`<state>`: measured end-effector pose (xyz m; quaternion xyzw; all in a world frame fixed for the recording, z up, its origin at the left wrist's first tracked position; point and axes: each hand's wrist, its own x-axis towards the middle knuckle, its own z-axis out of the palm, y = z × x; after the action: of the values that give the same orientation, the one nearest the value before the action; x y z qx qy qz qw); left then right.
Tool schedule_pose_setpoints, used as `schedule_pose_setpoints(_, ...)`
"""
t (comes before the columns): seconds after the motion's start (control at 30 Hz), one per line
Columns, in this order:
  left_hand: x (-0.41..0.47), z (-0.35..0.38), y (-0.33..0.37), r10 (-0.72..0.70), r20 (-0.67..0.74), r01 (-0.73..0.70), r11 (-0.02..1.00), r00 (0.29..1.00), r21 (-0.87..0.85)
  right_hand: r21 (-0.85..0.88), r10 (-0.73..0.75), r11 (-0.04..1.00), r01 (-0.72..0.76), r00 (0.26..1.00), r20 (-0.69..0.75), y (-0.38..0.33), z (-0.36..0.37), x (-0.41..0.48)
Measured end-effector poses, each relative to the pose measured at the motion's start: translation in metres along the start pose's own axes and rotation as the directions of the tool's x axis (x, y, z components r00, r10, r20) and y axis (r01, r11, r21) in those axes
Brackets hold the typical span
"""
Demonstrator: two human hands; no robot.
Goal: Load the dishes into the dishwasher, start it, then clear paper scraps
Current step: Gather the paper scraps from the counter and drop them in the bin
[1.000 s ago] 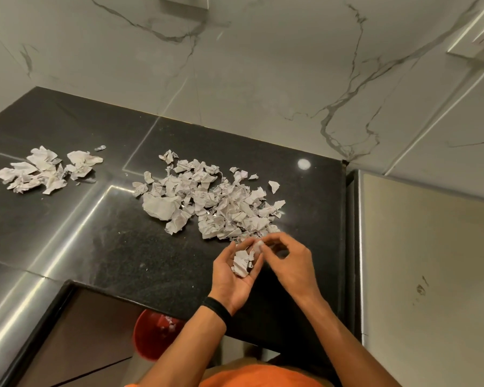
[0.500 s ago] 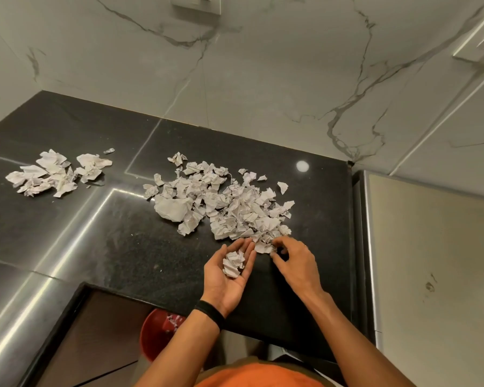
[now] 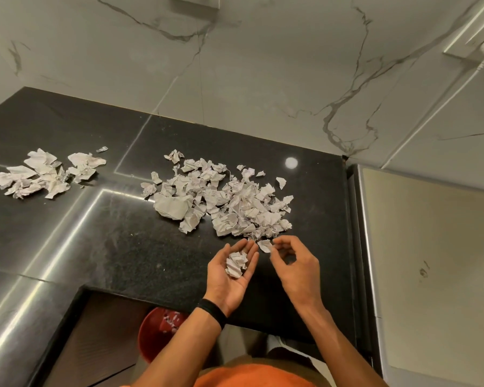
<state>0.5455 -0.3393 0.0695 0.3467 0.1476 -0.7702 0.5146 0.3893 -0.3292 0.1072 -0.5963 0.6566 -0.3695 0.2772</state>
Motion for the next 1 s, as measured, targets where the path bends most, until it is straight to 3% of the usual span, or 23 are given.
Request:
schedule_pose_setpoints(0.17,-0.001,0.003,-0.001,-0.018,0.032,0.017,0.999,0.999,0.032,0.036,0.003,0.999,-0.008,0.991,0.137,-0.019,0.029,-0.017)
schedule_pose_setpoints(0.33,-0.006,0.001,0.01,-0.031,0.053,0.033,0.999,0.998,-0.039,0.102,0.008,0.995,-0.018,0.995,0.097,-0.016,0.022,-0.015)
schedule_pose_setpoints(0.47,-0.009,-0.004,0.016,-0.015,0.038,0.018,0.997,0.999,-0.072,-0.054,0.125,0.991,-0.125,0.992,-0.006,0.013,0.017,0.008)
schedule_pose_setpoints(0.6,-0.015,-0.009,0.019,-0.006,0.015,0.007,0.998,1.0,-0.065,-0.277,0.143,0.953,-0.125,0.989,0.043,0.032,0.026,0.024)
schedule_pose_setpoints(0.67,-0.017,-0.012,0.02,-0.002,-0.004,0.001,0.998,1.0,-0.055,-0.31,0.135,0.944,-0.111,0.989,0.056,0.031,0.029,0.027)
schedule_pose_setpoints(0.73,-0.018,-0.014,0.022,0.007,-0.019,-0.008,0.999,1.0,-0.053,-0.247,0.168,0.957,-0.152,0.985,0.043,0.026,0.029,0.027)
schedule_pose_setpoints(0.83,-0.019,-0.014,0.023,0.011,-0.016,-0.011,0.999,1.0,-0.047,0.005,0.176,0.984,-0.176,0.983,0.044,0.009,0.028,0.017)
schedule_pose_setpoints(0.9,-0.018,-0.014,0.022,0.008,-0.012,-0.008,1.0,1.0,-0.028,0.126,0.121,0.983,-0.135,0.987,0.109,-0.009,0.03,0.006)
schedule_pose_setpoints(1.0,-0.017,-0.012,0.019,-0.002,0.007,0.002,1.0,1.0,-0.017,0.172,0.057,0.98,-0.096,0.974,0.218,-0.025,0.04,-0.006)
